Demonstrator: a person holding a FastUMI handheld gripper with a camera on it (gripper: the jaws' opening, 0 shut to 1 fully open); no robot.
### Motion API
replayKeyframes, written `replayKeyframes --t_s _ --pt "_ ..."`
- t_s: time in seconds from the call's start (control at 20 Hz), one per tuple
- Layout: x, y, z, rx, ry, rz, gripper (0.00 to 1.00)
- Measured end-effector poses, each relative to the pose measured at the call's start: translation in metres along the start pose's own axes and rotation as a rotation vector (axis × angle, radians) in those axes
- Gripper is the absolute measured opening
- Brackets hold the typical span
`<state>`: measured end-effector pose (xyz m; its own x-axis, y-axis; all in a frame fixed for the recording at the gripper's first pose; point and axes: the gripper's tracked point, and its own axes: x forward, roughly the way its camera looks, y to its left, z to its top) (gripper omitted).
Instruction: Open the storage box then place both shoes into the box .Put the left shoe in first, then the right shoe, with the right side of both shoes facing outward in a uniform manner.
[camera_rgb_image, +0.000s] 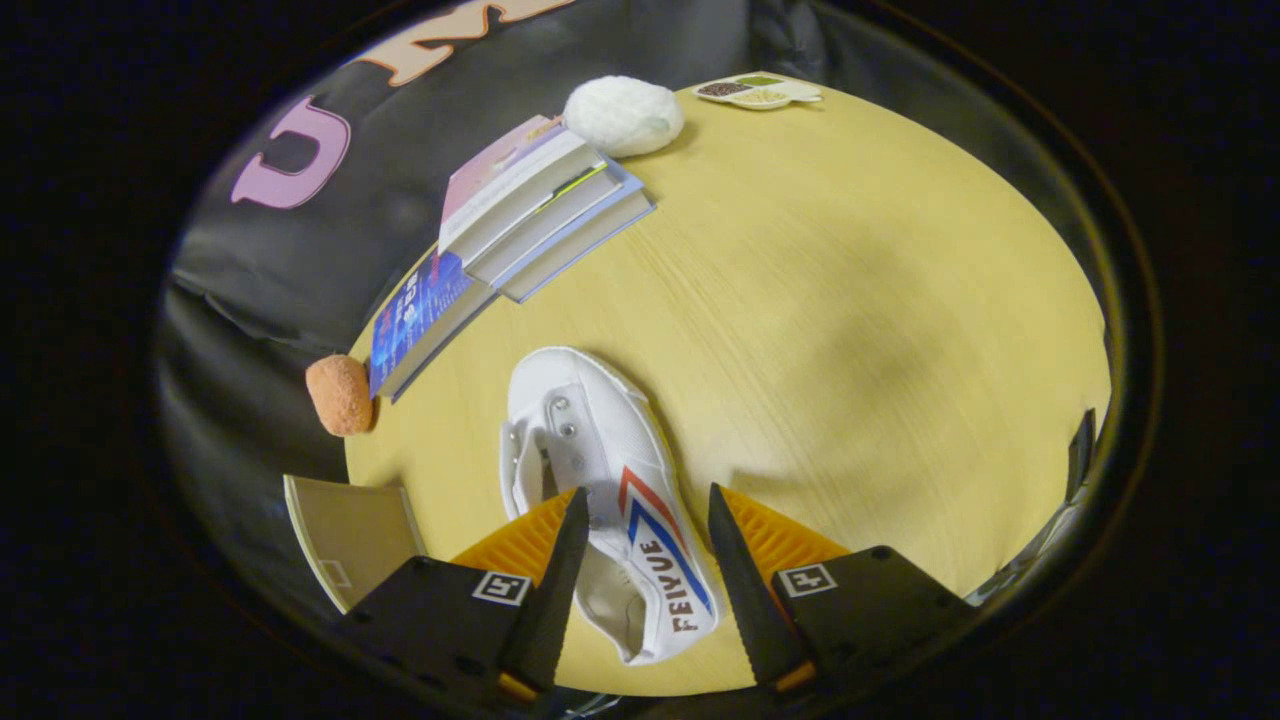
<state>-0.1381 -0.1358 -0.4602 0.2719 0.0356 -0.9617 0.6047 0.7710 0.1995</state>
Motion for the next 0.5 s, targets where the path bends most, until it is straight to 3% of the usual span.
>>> replayKeyframes --t_s 0.3,0.5 --pt "-0.004 0.011 -0.011 -0.038 0.026 0.036 0.75" --pt "0.008 0.008 -0.011 -0.076 0.028 0.017 0.76"
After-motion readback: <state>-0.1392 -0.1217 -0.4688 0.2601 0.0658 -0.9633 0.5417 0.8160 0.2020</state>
